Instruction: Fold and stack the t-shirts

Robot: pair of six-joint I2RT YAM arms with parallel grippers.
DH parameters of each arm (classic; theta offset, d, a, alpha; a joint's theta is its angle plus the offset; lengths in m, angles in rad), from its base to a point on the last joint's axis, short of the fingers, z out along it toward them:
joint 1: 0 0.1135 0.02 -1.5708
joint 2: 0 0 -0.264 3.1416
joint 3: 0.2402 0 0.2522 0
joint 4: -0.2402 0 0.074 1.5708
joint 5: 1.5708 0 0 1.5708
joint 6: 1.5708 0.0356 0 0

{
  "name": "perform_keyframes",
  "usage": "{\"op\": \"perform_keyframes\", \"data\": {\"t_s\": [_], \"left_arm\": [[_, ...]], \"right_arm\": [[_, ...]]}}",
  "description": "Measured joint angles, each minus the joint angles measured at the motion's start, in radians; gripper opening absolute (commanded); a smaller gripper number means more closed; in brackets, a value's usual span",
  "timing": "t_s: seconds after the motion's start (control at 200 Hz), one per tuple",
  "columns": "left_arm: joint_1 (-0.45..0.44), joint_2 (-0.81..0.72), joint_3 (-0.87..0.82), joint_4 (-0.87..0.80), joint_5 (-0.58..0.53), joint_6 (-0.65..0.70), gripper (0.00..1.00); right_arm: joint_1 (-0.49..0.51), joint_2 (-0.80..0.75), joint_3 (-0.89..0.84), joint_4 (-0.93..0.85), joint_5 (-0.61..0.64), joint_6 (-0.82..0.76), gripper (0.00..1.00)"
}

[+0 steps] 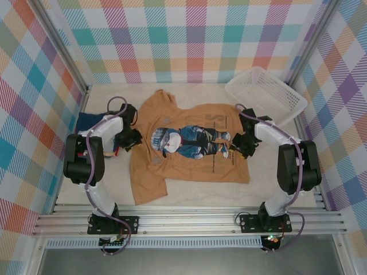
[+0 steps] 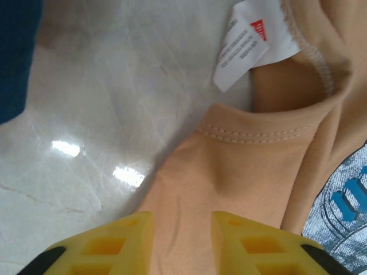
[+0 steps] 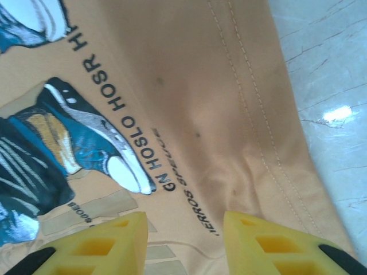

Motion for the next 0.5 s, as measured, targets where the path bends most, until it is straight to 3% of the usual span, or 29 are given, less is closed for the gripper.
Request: {"op": "perform_keyframes", "data": {"t_s": [0.18, 0.405, 0.5], "left_arm": [[0.0, 0.0, -0.045, 0.026, -0.019, 0.018, 0.29], [0.0, 0.024, -0.09, 0.016, -0.072, 0.001, 0.04], [0.0, 0.02, -0.095, -0.005, -0.131, -0.031, 0.01]], "right_arm": [[-0.003, 0.039, 0.0, 0.0, 0.001, -0.017, 0.4], [-0.006, 0.116, 0.005, -0.01, 0.012, -0.024, 0.39], [-0.011, 0.124, 0.019, -0.026, 0.026, -0.023, 0.39]]}}
